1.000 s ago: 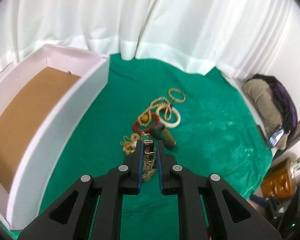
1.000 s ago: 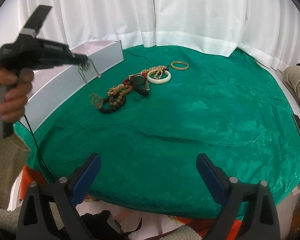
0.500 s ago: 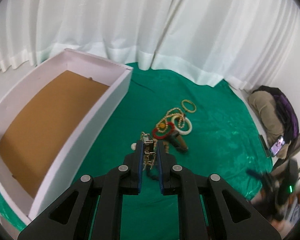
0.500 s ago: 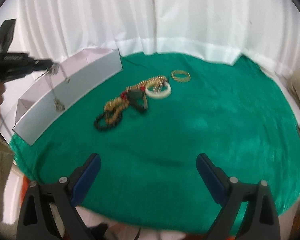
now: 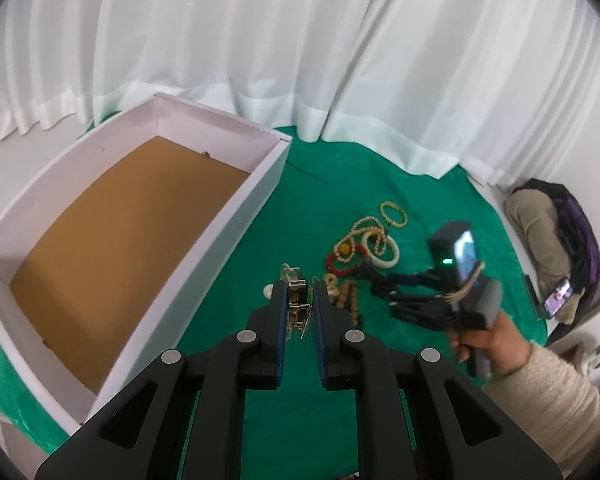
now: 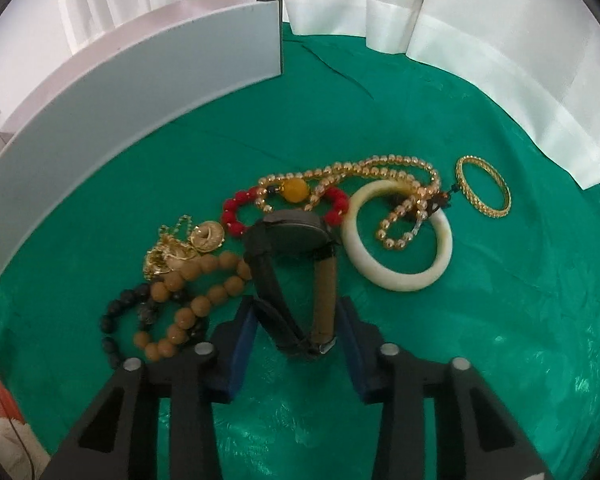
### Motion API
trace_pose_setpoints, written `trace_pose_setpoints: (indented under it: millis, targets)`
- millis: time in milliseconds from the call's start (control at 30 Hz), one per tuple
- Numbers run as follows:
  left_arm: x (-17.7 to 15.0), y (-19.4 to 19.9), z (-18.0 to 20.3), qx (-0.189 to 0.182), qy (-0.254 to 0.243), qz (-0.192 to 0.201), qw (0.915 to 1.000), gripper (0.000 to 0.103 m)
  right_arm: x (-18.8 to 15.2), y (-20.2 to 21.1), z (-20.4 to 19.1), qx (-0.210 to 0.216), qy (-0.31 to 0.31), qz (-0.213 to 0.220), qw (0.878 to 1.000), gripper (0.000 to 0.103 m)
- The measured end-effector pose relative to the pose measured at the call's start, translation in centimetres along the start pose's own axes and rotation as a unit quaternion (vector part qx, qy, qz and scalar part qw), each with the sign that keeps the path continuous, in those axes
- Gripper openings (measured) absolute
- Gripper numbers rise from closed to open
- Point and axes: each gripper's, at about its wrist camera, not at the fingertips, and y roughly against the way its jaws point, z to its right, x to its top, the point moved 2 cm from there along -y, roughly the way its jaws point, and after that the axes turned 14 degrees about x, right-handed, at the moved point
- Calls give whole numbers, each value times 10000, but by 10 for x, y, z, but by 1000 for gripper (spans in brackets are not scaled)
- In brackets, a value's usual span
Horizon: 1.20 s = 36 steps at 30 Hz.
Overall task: Organize jewelry
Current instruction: 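Grasp the black watch with the right gripper while the left gripper holds the pendant, then carry both items into the white box and open both grippers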
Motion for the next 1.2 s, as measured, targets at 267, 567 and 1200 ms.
trace_pose_setpoints:
  millis: [267, 567, 1200]
  targets:
    - [9, 11, -13, -115, 147, 76, 9998, 11, -10, 55, -6, 65, 33, 149, 9999, 21]
    - [15, 22, -34, -73, 293, 69, 9995, 11, 3, 95, -18, 256, -74, 519, 9983, 21]
    - [58, 43, -113, 718, 806, 374, 9935, 11, 132, 143, -155, 1053, 979, 1329, 9806, 21]
